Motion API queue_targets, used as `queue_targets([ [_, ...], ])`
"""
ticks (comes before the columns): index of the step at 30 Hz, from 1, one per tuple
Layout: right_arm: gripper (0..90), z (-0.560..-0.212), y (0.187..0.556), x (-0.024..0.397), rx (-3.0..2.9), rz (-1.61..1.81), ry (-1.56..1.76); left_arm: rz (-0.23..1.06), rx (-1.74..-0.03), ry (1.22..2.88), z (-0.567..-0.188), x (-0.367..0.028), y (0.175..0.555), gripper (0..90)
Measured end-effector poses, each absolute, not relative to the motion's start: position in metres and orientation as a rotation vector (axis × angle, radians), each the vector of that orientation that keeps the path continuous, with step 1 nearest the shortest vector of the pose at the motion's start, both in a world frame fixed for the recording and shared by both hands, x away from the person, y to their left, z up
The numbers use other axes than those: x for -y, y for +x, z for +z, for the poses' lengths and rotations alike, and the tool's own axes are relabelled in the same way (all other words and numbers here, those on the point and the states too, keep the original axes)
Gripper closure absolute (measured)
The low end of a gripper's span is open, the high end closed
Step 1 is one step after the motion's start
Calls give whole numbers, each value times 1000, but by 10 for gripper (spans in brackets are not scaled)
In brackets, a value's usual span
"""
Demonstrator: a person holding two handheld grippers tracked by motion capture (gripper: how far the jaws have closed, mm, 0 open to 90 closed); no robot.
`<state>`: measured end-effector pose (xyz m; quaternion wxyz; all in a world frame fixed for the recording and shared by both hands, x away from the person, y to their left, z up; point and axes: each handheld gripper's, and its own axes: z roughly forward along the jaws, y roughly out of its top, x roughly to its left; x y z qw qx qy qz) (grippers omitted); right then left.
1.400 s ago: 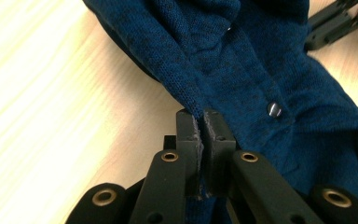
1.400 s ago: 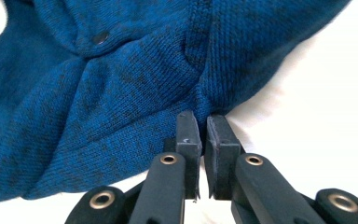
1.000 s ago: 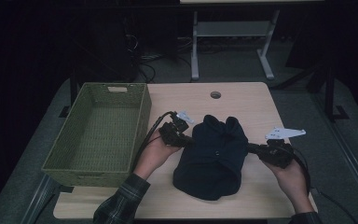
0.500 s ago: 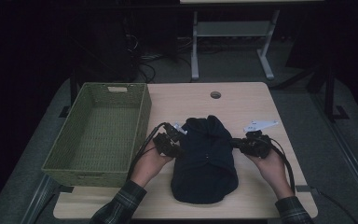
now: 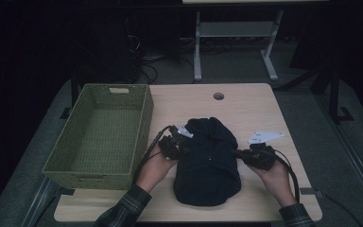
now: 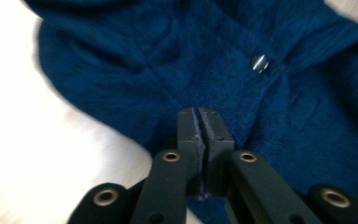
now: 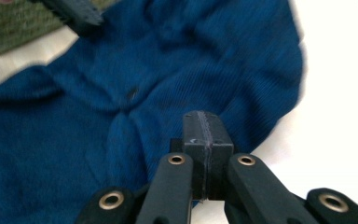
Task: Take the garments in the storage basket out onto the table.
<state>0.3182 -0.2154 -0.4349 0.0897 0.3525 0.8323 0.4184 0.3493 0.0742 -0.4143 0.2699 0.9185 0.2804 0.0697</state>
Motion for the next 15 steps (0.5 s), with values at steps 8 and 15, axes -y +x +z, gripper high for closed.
queue_targets([
  [8,899,-460,325,197,-2614,1053,1043,141,-793,2560,-444,-73,356,899],
  [15,900,-464,315,193,-2670,1056,1016,110,-787,2546,-445,-82,343,898],
])
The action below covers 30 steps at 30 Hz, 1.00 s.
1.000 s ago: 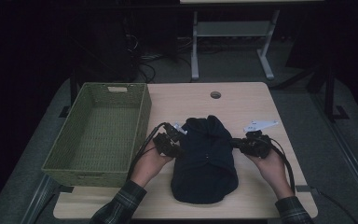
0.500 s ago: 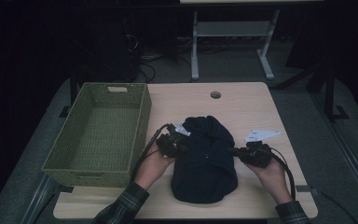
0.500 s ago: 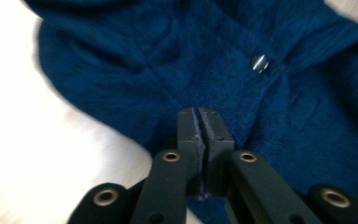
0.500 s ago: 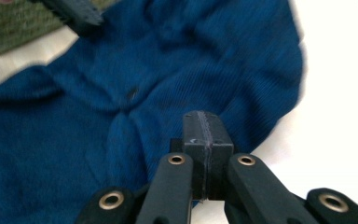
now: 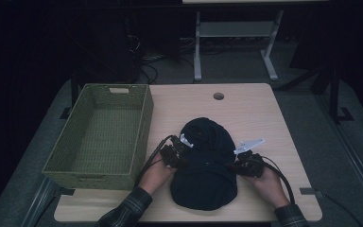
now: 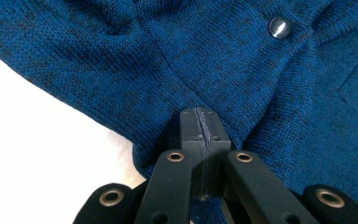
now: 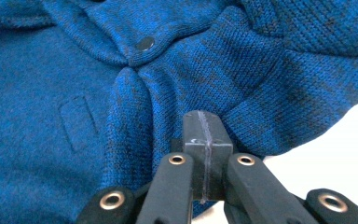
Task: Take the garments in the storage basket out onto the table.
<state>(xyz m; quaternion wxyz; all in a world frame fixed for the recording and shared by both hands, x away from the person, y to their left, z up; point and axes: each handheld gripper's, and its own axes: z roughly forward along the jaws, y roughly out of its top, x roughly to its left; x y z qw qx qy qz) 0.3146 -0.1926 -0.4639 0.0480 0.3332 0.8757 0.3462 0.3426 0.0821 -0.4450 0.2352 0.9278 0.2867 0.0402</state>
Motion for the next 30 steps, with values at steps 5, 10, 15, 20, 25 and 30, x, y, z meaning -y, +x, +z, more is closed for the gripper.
queue_targets([
  [5,897,-462,312,191,-2692,1045,986,95,-787,2534,-445,-88,335,899],
  [10,899,-436,314,203,-2584,1137,985,84,-788,2531,-446,-89,336,899],
  [15,900,-408,343,216,-2460,1202,1024,74,-785,2530,-446,-89,338,899],
  [20,899,-406,387,211,-2428,1202,1105,72,-779,2531,-446,-90,339,899],
  [25,900,-422,412,194,-2446,1211,1116,66,-783,2530,-446,-89,339,899],
  [30,900,-446,418,175,-2556,1085,1112,61,-789,2528,-446,-89,339,899],
])
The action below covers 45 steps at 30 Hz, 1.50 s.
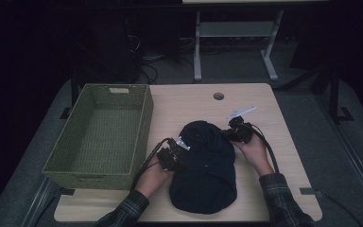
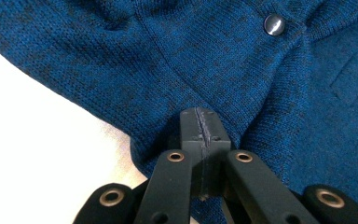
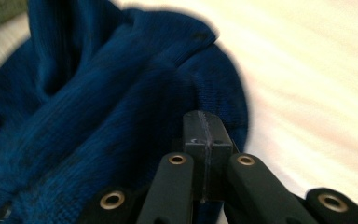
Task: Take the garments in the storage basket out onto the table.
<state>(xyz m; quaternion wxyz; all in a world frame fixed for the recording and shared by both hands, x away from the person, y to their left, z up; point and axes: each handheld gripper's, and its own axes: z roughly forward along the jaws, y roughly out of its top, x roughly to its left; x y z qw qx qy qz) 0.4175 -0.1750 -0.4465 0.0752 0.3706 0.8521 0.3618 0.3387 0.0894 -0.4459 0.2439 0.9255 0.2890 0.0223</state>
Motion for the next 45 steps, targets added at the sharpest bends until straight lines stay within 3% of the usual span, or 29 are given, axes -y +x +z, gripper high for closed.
queue_targets([
  [9,900,-460,409,153,-2656,955,989,57,-797,2522,-446,-90,339,900],
  [15,900,-459,419,167,-2557,822,1016,61,-791,2529,-446,-90,339,900],
  [23,900,-464,436,184,-2470,908,1108,66,-793,2526,-446,-88,339,900],
  [32,900,-430,444,214,-2384,1112,1192,65,-795,2523,-446,-88,339,900],
  [39,900,-459,459,198,-2484,1031,1228,65,-795,2520,-446,-88,339,900],
  [45,900,-460,463,192,-2445,901,1131,31,-798,2498,-447,-85,338,900],
])
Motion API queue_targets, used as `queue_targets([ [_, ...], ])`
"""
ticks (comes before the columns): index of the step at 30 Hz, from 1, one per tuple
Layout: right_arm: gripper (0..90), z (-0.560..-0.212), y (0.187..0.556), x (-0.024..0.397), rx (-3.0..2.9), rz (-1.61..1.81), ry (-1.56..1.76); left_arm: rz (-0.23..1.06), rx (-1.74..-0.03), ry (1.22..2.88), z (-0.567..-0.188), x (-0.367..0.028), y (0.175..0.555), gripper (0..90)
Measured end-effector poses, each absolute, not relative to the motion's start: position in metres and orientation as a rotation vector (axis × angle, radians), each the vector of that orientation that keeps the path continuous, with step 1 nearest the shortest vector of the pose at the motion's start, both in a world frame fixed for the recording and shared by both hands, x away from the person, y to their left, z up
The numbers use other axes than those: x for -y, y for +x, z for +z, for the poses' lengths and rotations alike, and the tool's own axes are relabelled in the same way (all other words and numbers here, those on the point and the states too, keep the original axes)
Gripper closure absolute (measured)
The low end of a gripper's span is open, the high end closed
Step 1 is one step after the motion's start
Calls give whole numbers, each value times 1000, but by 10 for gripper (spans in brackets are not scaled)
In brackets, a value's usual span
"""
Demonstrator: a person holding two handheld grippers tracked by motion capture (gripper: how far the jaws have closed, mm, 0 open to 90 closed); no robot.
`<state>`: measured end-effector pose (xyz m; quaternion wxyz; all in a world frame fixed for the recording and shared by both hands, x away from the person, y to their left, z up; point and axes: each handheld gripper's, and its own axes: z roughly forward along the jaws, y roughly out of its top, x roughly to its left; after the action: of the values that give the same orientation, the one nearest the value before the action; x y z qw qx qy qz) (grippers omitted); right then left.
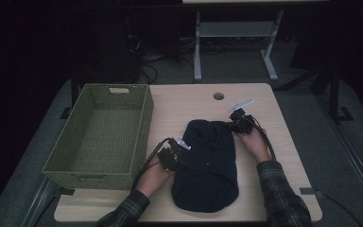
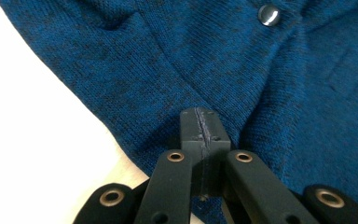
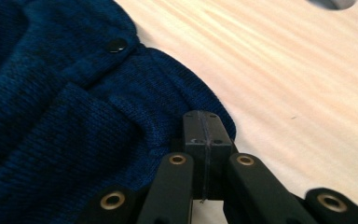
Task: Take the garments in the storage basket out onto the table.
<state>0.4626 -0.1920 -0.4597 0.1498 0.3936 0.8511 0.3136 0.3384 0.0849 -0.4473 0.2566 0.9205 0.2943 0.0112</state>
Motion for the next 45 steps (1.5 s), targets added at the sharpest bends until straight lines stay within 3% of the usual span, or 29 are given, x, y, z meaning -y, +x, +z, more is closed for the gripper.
queue_targets([
  [2,900,-461,464,192,-2427,908,1143,-71,-789,2458,-450,-80,337,900],
  [4,900,-461,466,190,-2416,900,1142,-93,-762,2454,-451,-75,335,900],
  [9,900,-460,465,187,-2428,896,1137,-89,-724,2472,-450,-69,332,894],
  [16,900,-462,458,193,-2441,943,1154,-19,-723,2453,-442,-74,339,790],
  [20,900,-462,452,191,-2455,933,1139,45,-747,2456,-443,-74,345,789],
  [26,900,-463,439,196,-2473,959,1133,42,-712,2510,-447,-68,337,826],
  [39,900,-464,410,213,-2479,1055,1185,-16,-660,2515,-447,-67,315,822],
  [45,721,-455,403,221,-2450,1131,1213,-31,-670,2479,-442,-68,317,751],
])
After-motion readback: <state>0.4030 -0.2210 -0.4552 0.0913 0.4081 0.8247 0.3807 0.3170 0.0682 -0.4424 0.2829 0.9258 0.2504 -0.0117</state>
